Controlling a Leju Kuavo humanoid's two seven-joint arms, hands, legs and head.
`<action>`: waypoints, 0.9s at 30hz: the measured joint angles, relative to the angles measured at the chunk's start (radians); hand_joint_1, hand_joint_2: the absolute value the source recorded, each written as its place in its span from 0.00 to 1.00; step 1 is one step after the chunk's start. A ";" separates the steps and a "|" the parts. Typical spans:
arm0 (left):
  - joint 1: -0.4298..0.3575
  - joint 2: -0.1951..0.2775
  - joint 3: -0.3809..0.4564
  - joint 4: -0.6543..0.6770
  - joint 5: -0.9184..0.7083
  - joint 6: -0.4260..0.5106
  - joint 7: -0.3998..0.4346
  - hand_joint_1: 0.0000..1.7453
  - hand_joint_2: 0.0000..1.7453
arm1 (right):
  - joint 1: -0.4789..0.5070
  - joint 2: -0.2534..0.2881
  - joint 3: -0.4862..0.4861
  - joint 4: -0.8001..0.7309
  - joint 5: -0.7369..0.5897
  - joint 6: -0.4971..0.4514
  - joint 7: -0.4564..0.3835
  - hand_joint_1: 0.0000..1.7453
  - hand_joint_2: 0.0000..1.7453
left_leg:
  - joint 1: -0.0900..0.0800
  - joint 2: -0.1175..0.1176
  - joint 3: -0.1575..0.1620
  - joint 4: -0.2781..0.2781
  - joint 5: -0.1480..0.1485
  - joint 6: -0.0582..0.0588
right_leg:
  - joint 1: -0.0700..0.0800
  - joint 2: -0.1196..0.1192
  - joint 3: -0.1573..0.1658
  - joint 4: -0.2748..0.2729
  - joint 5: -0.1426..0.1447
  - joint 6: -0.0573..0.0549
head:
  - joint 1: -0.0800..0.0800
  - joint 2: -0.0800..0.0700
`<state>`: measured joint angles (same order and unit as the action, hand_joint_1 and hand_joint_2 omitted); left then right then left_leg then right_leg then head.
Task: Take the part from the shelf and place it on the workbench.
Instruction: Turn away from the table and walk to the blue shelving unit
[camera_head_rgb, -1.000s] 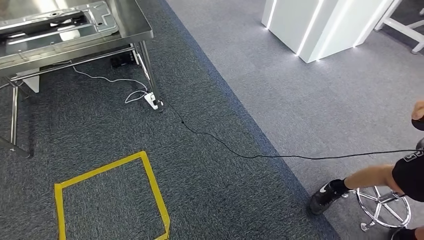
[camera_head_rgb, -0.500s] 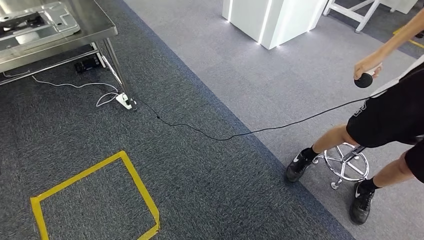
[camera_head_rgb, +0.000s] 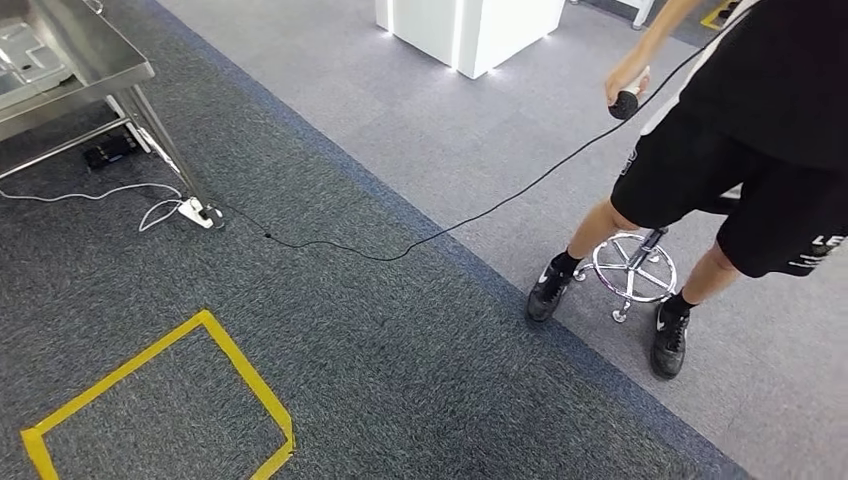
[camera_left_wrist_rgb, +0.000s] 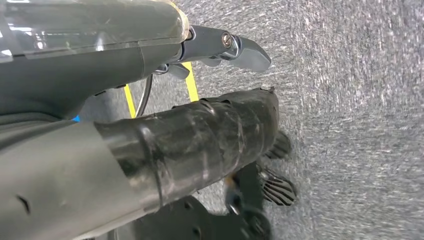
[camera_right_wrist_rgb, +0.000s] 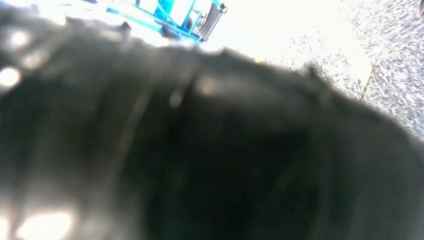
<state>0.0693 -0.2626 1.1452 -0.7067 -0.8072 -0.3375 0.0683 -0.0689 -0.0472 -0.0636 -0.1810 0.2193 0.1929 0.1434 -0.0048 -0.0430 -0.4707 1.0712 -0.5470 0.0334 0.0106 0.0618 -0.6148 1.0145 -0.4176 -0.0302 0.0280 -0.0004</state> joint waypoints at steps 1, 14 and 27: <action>-0.003 0.002 0.000 0.003 0.000 0.001 -0.001 0.00 0.00 | -0.001 0.001 0.000 0.000 0.001 0.001 0.000 0.00 0.00 | -0.002 -0.017 0.031 -0.052 -0.006 0.005 | 0.000 0.009 -0.010 0.006 0.008 0.004 | 0.000 0.000; -0.022 0.022 0.018 0.068 -0.022 0.017 -0.019 0.00 0.00 | -0.003 -0.001 -0.001 0.001 0.024 0.049 -0.014 0.00 0.00 | 0.014 0.125 -0.064 -0.081 0.074 0.002 | -0.055 -0.089 0.034 0.152 -0.088 0.085 | 0.002 0.000; -0.030 0.041 0.018 0.109 -0.032 0.024 -0.029 0.00 0.00 | -0.009 -0.017 0.000 -0.004 0.029 0.070 -0.014 0.00 0.00 | 0.000 0.048 -0.130 0.202 -0.100 -0.010 | 0.002 -0.031 0.003 0.010 -0.020 -0.011 | 0.000 0.000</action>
<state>0.0398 -0.2212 1.1631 -0.5979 -0.8391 -0.3140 0.0391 -0.0781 -0.0641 -0.0637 -0.1854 0.2481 0.2625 0.1293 -0.0045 0.0048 -0.6007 1.2734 -0.6470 0.0236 0.0130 0.0310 -0.6122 1.0248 -0.4371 -0.0414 0.0280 -0.0004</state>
